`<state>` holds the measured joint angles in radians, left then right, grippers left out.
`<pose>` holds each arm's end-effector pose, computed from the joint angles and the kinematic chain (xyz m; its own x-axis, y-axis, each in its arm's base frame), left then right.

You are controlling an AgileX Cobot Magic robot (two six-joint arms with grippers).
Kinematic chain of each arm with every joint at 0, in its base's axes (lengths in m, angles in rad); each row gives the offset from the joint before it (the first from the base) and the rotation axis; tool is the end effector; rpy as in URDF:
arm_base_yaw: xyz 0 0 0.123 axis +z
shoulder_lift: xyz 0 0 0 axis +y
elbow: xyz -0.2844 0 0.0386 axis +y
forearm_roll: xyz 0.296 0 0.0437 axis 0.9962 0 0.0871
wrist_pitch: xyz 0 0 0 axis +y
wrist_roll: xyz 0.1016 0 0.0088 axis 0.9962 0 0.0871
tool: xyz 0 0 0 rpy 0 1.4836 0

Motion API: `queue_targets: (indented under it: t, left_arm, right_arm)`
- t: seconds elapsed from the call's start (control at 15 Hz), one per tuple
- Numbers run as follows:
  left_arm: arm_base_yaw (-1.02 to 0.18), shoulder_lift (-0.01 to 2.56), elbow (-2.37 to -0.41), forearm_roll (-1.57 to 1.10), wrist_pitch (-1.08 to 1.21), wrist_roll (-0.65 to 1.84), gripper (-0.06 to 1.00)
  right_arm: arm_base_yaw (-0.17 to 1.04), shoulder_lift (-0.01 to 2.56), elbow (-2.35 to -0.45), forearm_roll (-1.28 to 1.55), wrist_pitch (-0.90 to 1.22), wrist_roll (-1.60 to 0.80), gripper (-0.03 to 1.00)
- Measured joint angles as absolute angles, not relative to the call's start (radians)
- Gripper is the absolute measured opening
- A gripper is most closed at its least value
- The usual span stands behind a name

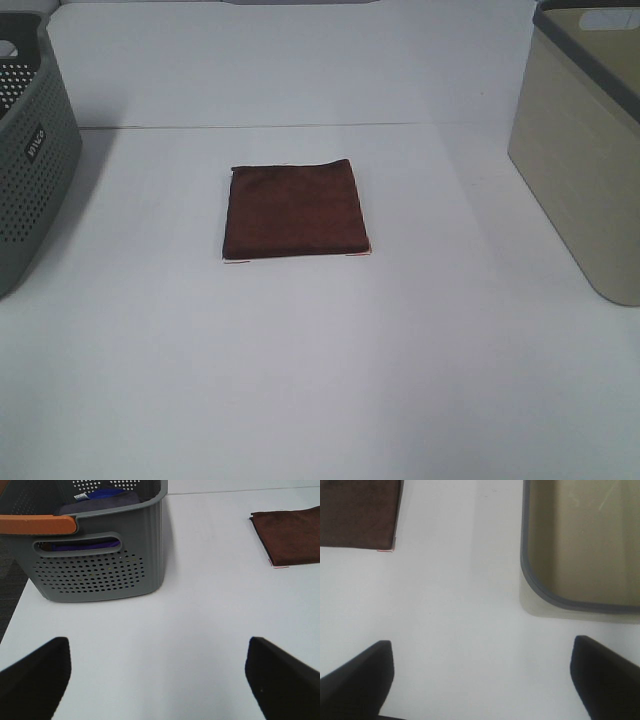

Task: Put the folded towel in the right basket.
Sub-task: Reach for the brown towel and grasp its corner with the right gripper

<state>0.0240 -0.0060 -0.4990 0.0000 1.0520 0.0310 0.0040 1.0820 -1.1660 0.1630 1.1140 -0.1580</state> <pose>0.0446 0.0011 0.2960 -0.4442 0.0203 -0.8957 -0.0102 0.9996 0.0278 0.2514 0.0159 0.3792 -0.7954 -0.0878 -0.5997 -0.1587 0.9851 0.0664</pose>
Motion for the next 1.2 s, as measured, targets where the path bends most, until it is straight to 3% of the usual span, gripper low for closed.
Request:
queue_targets:
  t: [0.27,0.47,0.87,1.2]
  left_arm:
    - [0.024,-0.006,-0.499,0.000,1.052,0.031,0.88]
    - [0.024,-0.006,-0.499,0.000,1.052,0.031,0.88]
    - [0.024,-0.006,-0.499,0.000,1.052,0.031,0.88]
    - [0.024,-0.006,-0.499,0.000,1.052,0.031,0.88]
  right_arm:
    - [0.004,1.369,-1.440,0.219,1.207,-0.158,0.92]
    - [0.101,1.519,-1.563,0.185,1.213,-0.158,0.92]
    - [0.305,1.790,-1.706,0.180,1.213,-0.115,0.92]
    - [0.328,2.021,-1.790,0.305,1.194,-0.103,0.92]
